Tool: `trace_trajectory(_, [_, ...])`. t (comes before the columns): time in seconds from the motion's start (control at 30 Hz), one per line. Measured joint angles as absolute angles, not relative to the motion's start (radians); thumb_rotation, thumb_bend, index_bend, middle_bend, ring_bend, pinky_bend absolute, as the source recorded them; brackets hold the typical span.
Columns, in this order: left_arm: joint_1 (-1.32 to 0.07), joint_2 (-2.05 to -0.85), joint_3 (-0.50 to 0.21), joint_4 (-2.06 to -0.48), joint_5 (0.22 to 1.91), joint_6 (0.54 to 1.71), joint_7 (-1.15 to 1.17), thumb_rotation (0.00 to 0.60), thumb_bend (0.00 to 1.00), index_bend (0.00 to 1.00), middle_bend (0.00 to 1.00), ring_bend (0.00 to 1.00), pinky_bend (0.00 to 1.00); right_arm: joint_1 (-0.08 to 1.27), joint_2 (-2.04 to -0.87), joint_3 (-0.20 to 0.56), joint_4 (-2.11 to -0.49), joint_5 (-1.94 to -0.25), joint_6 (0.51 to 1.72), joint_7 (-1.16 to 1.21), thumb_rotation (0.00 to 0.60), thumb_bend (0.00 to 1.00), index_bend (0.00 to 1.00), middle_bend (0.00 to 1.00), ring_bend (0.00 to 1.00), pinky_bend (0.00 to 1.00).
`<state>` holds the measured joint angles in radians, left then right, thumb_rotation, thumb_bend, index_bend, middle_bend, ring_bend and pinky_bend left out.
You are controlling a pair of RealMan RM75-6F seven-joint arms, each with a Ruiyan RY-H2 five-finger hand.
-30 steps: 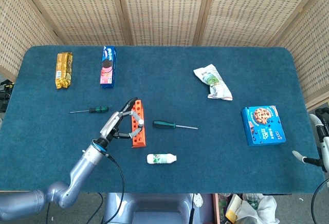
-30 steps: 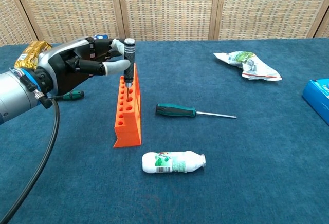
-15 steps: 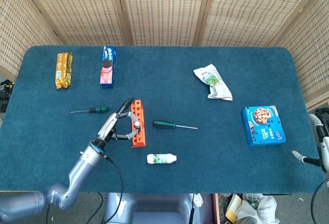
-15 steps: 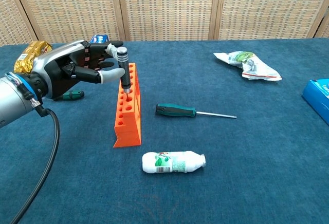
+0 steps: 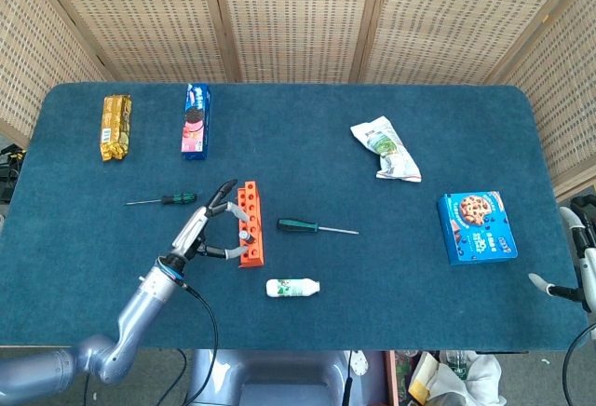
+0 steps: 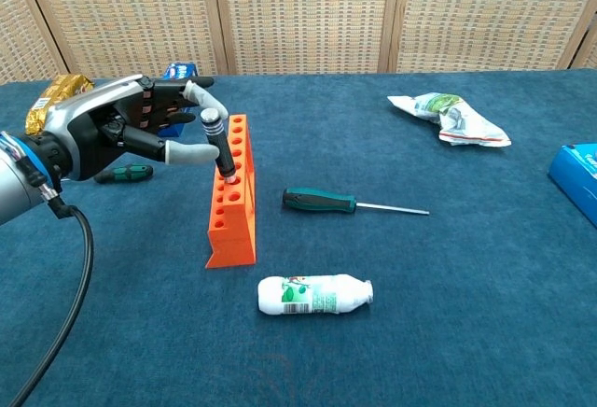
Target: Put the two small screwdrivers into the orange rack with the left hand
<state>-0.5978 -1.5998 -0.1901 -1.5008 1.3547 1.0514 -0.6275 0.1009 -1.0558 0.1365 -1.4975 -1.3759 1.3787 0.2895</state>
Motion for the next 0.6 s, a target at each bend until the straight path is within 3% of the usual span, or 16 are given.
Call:
trace_trajectory(0.43, [-0.576,-1.486,-0.211,-1.583,1.405,1.124,-0.585,0.600,0.15,0.18,0.00,0.00,0.00,0.100,-1.053,0.136,-1.502,-1.379,1.382,0.294,0.600,0.00,0.00,0.00,0.00,0.00])
trace_trajectory(0.6, [-0.579,-1.414,-0.211,-1.637,1.425,1.124,-0.465,0.600,0.15,0.18,0.00,0.00,0.00,0.100,-1.053,0.136,-1.502,-1.378,1.380,0.295,0.600,0.00,0.00,0.00,0.00,0.00])
